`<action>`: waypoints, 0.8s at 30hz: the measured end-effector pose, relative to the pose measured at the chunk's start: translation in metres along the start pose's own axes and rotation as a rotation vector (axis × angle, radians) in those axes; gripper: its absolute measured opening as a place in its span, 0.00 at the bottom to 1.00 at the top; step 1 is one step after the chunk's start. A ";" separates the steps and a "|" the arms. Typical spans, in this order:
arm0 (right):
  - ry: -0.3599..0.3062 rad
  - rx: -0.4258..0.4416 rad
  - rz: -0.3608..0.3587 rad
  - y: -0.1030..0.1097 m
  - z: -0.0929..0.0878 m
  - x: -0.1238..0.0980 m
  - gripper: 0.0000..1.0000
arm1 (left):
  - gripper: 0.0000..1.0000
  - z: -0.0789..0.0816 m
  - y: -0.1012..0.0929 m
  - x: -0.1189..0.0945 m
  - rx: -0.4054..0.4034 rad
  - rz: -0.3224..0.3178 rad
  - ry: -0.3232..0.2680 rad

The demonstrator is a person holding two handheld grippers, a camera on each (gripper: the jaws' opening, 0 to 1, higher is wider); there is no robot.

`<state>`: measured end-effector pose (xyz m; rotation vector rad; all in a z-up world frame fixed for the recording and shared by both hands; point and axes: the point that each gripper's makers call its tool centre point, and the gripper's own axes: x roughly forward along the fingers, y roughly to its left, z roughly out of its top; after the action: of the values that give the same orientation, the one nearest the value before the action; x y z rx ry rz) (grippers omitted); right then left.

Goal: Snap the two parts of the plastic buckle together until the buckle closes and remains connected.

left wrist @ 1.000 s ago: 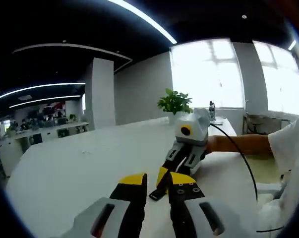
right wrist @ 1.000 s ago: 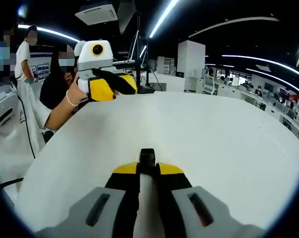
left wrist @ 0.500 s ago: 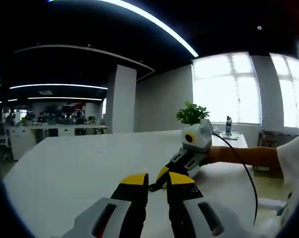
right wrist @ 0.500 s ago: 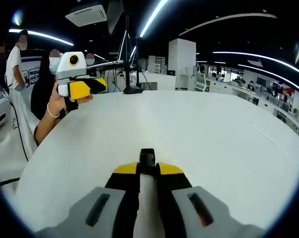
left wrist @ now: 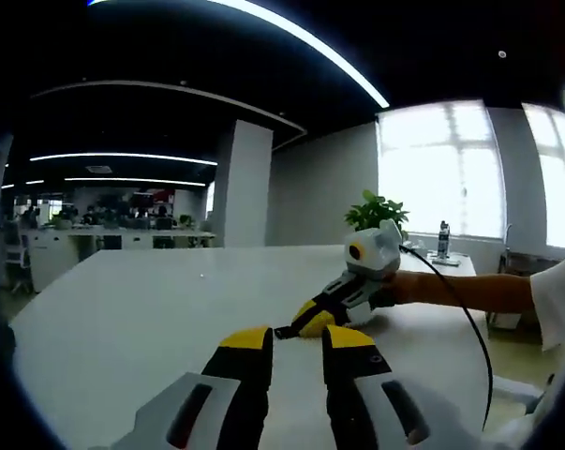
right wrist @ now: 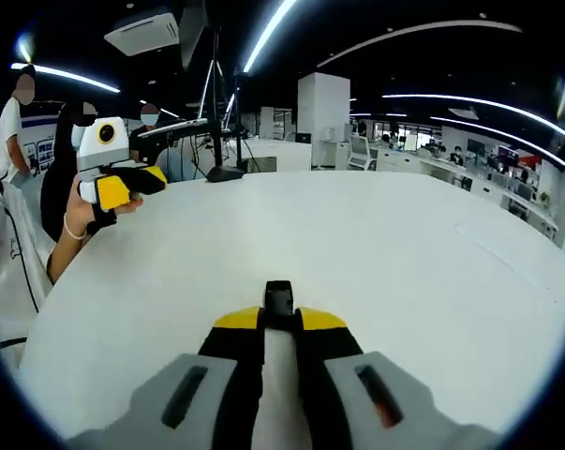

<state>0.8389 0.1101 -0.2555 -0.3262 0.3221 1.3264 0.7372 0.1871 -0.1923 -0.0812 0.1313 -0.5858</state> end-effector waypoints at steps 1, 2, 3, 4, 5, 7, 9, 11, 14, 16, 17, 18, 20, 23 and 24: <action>-0.003 0.008 -0.007 -0.002 0.000 0.001 0.12 | 0.22 -0.001 0.001 0.000 0.007 0.008 0.005; -0.006 0.014 -0.012 -0.004 0.001 0.001 0.12 | 0.23 -0.002 0.001 0.000 0.012 0.014 0.007; -0.007 0.019 -0.019 -0.006 0.001 0.002 0.12 | 0.25 -0.003 0.002 -0.001 0.012 0.022 0.008; -0.009 0.023 -0.030 -0.009 0.002 0.003 0.12 | 0.26 -0.004 0.003 -0.002 0.010 0.030 0.007; -0.009 0.023 -0.041 -0.011 0.002 0.003 0.12 | 0.28 -0.005 0.004 -0.003 0.004 0.042 0.006; -0.009 0.028 -0.062 -0.017 0.003 0.005 0.12 | 0.29 -0.010 0.007 -0.005 -0.012 0.064 0.025; -0.009 0.032 -0.081 -0.023 0.004 0.008 0.12 | 0.30 -0.013 0.010 -0.007 -0.016 0.088 0.026; -0.010 0.037 -0.097 -0.028 0.005 0.009 0.12 | 0.30 -0.012 0.011 -0.010 -0.014 0.099 0.012; -0.014 0.045 -0.112 -0.034 0.005 0.011 0.12 | 0.31 -0.009 0.007 -0.014 -0.023 0.092 -0.003; -0.018 0.058 -0.122 -0.038 0.006 0.012 0.12 | 0.34 -0.008 0.005 -0.015 -0.012 0.098 -0.004; -0.018 0.059 -0.127 -0.039 0.006 0.012 0.12 | 0.36 -0.009 0.005 -0.016 -0.001 0.105 0.000; -0.016 0.055 -0.130 -0.040 0.006 0.013 0.12 | 0.38 -0.010 0.005 -0.016 0.012 0.113 0.009; -0.009 0.048 -0.143 -0.046 0.006 0.013 0.12 | 0.40 -0.012 0.006 -0.018 0.028 0.128 0.018; 0.001 0.040 -0.160 -0.052 0.006 0.013 0.12 | 0.41 -0.014 0.003 -0.019 0.036 0.131 0.026; 0.005 0.043 -0.168 -0.054 0.006 0.012 0.12 | 0.42 -0.015 0.002 -0.019 0.040 0.129 0.031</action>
<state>0.8947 0.1122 -0.2524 -0.3134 0.3204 1.1526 0.7205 0.1992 -0.2060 -0.0250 0.1535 -0.4611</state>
